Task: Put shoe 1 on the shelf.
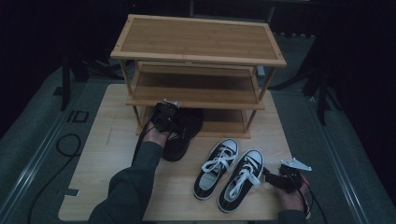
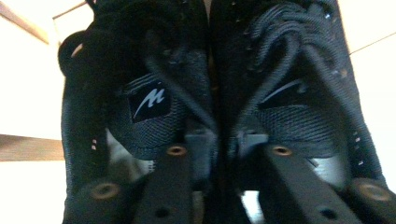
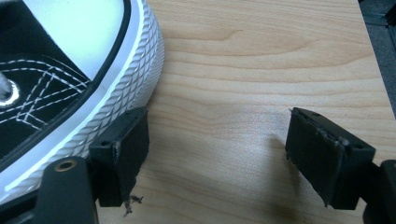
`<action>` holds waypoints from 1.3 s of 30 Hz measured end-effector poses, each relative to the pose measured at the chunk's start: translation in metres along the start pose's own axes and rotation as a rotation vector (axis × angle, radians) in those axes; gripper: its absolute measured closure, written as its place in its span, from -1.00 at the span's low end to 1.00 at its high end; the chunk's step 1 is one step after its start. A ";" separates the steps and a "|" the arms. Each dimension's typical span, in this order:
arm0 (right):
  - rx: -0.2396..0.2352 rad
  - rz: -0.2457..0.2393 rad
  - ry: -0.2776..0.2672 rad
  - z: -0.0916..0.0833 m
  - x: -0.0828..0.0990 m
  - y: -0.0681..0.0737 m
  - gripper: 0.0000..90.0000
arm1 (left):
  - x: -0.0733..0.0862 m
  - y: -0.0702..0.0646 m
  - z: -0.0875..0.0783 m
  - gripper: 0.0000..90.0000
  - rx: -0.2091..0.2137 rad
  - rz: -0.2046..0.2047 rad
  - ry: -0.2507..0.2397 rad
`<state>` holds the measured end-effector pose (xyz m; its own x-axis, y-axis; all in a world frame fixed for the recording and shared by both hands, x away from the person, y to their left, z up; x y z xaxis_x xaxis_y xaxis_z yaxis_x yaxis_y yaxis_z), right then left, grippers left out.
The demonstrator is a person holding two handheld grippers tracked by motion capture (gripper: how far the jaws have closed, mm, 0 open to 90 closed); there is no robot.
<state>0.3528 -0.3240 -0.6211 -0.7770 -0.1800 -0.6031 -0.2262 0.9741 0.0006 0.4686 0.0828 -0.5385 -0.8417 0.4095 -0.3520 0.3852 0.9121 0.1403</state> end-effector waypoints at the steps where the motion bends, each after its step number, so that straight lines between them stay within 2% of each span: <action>1: 0.000 0.000 0.000 0.000 0.000 0.000 -0.53 | 0.001 0.000 0.000 0.69 0.000 0.013 0.000; 5: 0.000 0.000 0.000 0.000 0.000 0.000 -0.53 | 0.005 -0.002 -0.002 0.41 0.027 0.054 0.005; 7: 0.000 0.000 0.000 0.000 0.000 0.000 -0.53 | 0.007 -0.001 -0.004 0.37 0.032 0.086 0.008; 8: 0.000 0.000 0.000 0.000 0.000 0.000 -0.53 | 0.008 -0.001 -0.005 0.30 0.029 0.088 0.007; 11: 0.000 0.000 0.000 0.000 0.000 0.000 -0.53 | 0.008 0.001 -0.010 0.26 0.066 0.087 -0.014; 17: 0.000 0.000 0.000 0.000 0.000 0.000 -0.52 | 0.013 0.007 -0.026 0.26 0.086 0.111 -0.046; 18: 0.000 0.000 0.000 0.000 0.000 0.000 -0.52 | 0.014 0.008 -0.028 0.28 0.084 0.115 -0.053; 21: 0.001 0.000 0.000 0.000 0.000 0.000 -0.52 | 0.018 0.006 -0.039 0.37 0.118 0.141 -0.080; 23: 0.001 0.000 0.000 0.000 0.000 0.000 -0.52 | 0.020 0.004 -0.045 0.51 0.148 0.165 -0.086; 27: 0.000 0.000 0.000 0.000 0.000 0.000 -0.52 | 0.028 0.001 -0.052 0.75 0.185 0.193 -0.072; 30: 0.001 0.000 0.000 0.000 0.000 0.000 -0.52 | 0.035 0.002 -0.055 0.98 0.187 0.202 -0.054; 33: 0.001 0.000 0.000 0.000 0.000 0.000 -0.52 | 0.042 0.000 -0.058 0.99 0.201 0.219 -0.056; 39: 0.001 0.000 -0.001 0.000 0.000 0.000 -0.52 | 0.050 0.001 -0.060 0.99 0.213 0.217 -0.057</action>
<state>0.3526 -0.3238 -0.6211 -0.7766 -0.1804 -0.6037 -0.2260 0.9741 -0.0003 0.4043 0.1058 -0.5009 -0.7111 0.5871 -0.3868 0.6291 0.7770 0.0228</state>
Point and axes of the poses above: each handheld gripper's, and its own axes: z roughly forward along the jaws, x roughly out of its underside, y roughly to its left, the point moved 9 cm from there along z, roughly forward along the jaws, and after that the axes turned 10 degrees about y, right-handed, at the moved point
